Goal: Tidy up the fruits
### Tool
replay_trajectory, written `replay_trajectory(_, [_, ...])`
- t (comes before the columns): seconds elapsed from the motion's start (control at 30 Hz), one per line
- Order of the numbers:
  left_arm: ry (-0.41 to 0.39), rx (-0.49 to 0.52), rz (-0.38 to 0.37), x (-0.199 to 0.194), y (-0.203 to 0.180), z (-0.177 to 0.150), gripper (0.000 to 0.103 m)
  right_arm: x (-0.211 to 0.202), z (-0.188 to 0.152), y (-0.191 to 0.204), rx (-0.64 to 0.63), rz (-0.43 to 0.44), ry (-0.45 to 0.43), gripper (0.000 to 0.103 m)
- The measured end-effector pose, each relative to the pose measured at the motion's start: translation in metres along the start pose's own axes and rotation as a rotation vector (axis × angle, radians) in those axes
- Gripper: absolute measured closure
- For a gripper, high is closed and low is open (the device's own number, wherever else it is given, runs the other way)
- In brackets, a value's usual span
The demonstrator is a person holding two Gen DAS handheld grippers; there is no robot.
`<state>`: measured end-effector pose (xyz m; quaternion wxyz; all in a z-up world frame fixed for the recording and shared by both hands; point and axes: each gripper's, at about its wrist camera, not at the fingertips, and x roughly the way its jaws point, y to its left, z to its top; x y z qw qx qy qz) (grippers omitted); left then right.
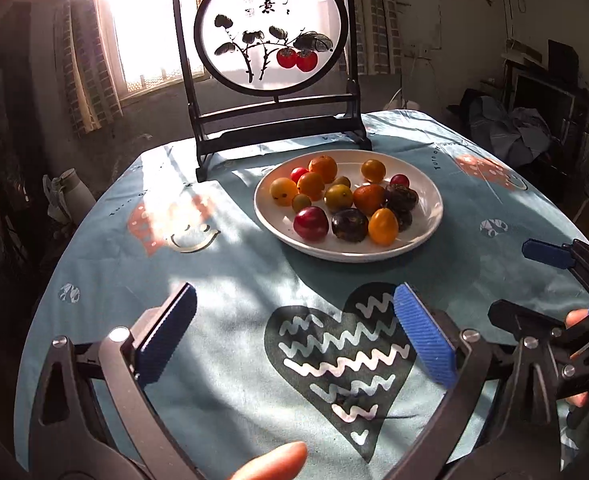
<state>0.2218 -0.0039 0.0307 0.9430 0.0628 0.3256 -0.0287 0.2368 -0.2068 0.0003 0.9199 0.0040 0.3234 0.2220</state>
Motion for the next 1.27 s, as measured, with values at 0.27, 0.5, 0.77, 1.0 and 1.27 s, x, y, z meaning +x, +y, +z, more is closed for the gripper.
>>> replay_trajectory(0.27, [0.031,-0.029,0.009,-0.005,0.002,-0.04,0.002,-0.013,-0.02,0.01,-0.046,0.02,0.003,0.001])
replay_trajectory(0.5, [0.008,-0.024,0.034,-0.011,0.002,-0.044,0.002,-0.021,-0.023,0.018,-0.094,-0.021,-0.027,0.001])
replay_trajectory(0.77, [0.015,-0.029,0.025,-0.01,0.003,-0.045,0.002,-0.017,-0.025,0.015,-0.085,-0.022,-0.007,0.001])
replay_trajectory(1.0, [0.023,-0.035,0.03,-0.007,0.005,-0.047,0.002,-0.016,-0.025,0.014,-0.085,-0.028,-0.001,0.001])
replay_trajectory(1.27, [0.016,-0.006,0.055,-0.007,0.0,-0.048,0.002,-0.015,-0.025,0.013,-0.085,-0.034,0.004,0.001])
